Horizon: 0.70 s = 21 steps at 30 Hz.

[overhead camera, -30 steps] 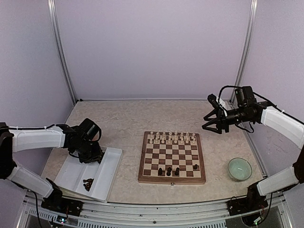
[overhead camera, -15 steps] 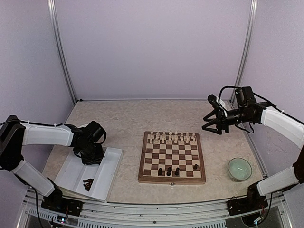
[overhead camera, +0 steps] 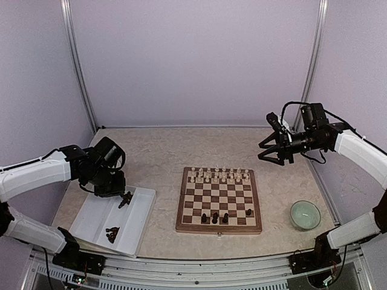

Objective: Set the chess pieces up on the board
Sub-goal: Pick up the bishop from the storage box, then pass from the left arm to the right

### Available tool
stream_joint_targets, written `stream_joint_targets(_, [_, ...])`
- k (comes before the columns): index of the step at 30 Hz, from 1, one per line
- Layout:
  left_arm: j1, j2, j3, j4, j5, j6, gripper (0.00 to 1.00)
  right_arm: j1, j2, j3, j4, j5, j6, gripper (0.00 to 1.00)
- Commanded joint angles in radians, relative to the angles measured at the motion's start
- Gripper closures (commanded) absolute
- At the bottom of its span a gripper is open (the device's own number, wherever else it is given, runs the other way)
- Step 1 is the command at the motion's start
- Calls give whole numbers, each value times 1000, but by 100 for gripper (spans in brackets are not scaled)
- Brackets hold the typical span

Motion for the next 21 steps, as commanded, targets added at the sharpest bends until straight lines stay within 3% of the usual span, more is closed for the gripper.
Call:
stream_joint_targets(1, [2, -101, -23, 18, 7, 102, 100, 8, 21, 43, -34, -50, 1, 40])
stream_joint_targets(7, [-59, -230, -62, 342, 207, 199, 100, 65, 66, 39, 21, -84, 6, 41])
stream_joint_targets(10, [-104, -253, -59, 478, 371, 263, 100, 145, 91, 77, -3, -55, -95, 42])
stream_joint_targets(15, [-113, -151, 39, 461, 599, 358, 100, 310, 155, 206, -153, 70, -302, 43])
stream_joint_targets(21, [-154, -26, 101, 481, 856, 403, 100, 466, 201, 338, -190, 207, -414, 44])
